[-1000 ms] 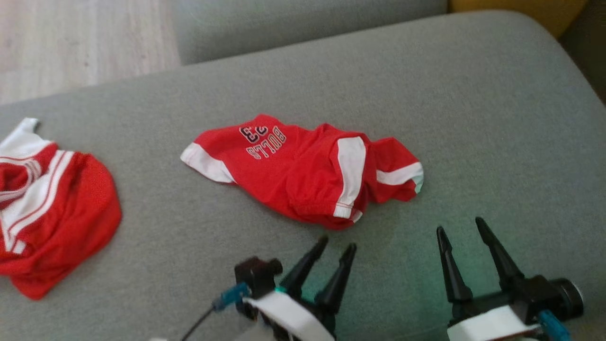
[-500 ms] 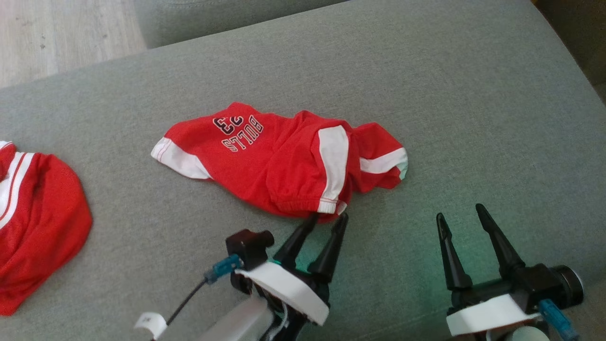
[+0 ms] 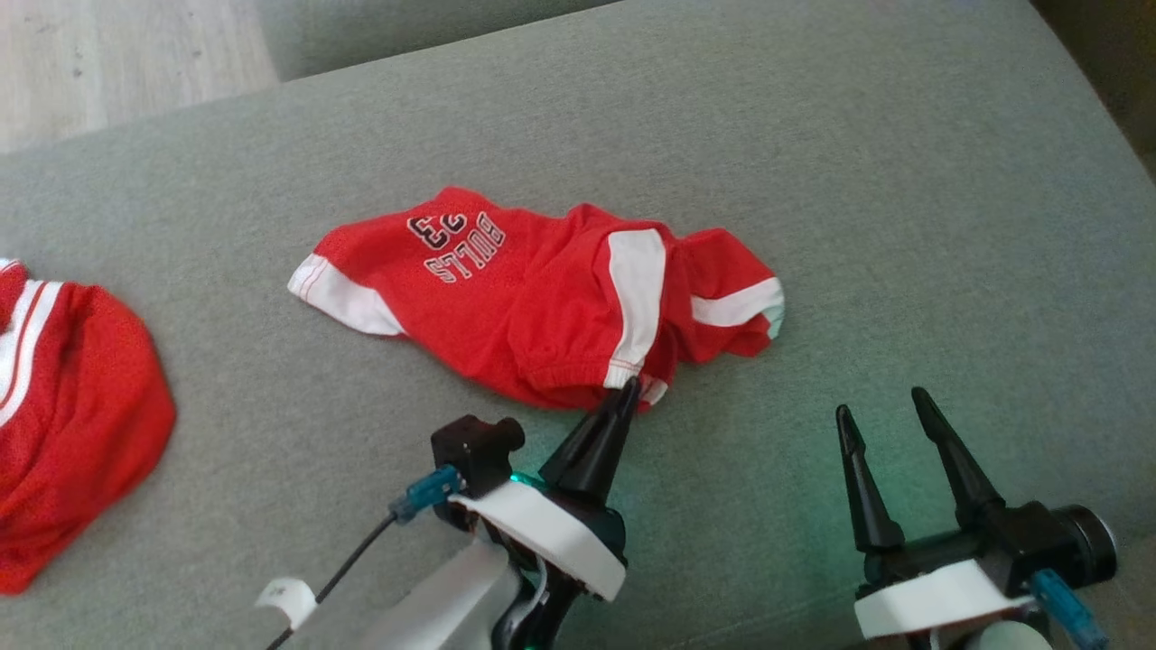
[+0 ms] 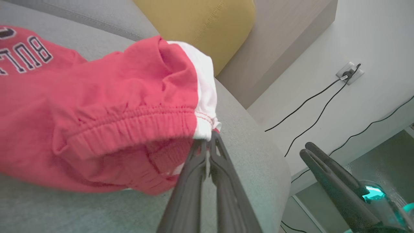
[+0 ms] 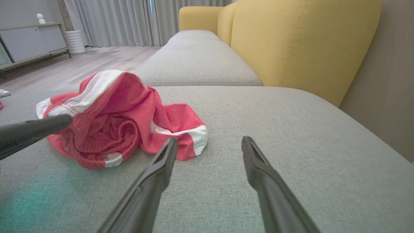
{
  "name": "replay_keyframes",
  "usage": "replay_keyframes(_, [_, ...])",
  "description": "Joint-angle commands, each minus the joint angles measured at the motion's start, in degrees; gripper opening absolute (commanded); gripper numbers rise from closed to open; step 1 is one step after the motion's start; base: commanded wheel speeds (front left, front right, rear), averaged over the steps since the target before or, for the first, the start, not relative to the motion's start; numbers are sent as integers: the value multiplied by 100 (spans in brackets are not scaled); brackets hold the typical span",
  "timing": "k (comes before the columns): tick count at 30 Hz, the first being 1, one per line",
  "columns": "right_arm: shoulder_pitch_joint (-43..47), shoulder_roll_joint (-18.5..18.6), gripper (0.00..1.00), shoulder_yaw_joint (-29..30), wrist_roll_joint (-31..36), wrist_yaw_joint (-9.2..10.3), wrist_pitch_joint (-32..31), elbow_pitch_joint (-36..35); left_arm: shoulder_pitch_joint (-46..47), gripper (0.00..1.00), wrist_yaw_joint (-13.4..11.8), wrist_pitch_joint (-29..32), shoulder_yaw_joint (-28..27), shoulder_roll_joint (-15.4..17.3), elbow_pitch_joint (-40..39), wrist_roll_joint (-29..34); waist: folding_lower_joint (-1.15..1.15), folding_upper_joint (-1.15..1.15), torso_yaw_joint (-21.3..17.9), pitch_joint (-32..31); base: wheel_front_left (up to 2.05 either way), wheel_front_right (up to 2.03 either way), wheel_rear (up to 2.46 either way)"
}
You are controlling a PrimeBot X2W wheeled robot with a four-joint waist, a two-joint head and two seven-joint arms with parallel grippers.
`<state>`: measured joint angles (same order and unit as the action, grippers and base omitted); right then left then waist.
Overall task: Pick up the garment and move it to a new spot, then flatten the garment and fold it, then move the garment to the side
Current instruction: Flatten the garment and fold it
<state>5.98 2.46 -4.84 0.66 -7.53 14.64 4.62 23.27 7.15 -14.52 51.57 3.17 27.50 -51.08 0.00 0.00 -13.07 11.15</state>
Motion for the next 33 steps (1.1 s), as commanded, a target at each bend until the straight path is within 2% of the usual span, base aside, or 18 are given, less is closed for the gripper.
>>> replay_keyframes(1, [-223,43,100,-88,-1,4,36,-183,243,0,34,-48,-257,-21,-152,133,0,0,76,27,0,0,0])
replay_keyframes(8, [-240,43,100,0,-34,4,36,-170,120,0,34,-48,-783,144,-463,730,0,0,441,1,0,0,0])
replay_keyframes(16, [-208,43,100,60,-202,4,36,-73,-251,0,34,-48,-1059,639,-818,1343,0,0,885,-144,0,0,0])
replay_keyframes(22, [-294,42,100,167,-611,4,36,241,-492,0,34,-48,-1282,1110,-980,1702,0,0,1144,-232,0,0,0])
replay_keyframes(28, [-852,42,100,240,-1125,4,36,1039,-452,0,34,-48,-1241,1510,-1002,1793,0,0,1382,-168,0,0,0])
replay_keyframes(33, [-1274,42,100,-27,-1718,4,36,1953,-371,0,34,-48,-1217,1574,-967,1832,0,0,1489,-122,0,0,0])
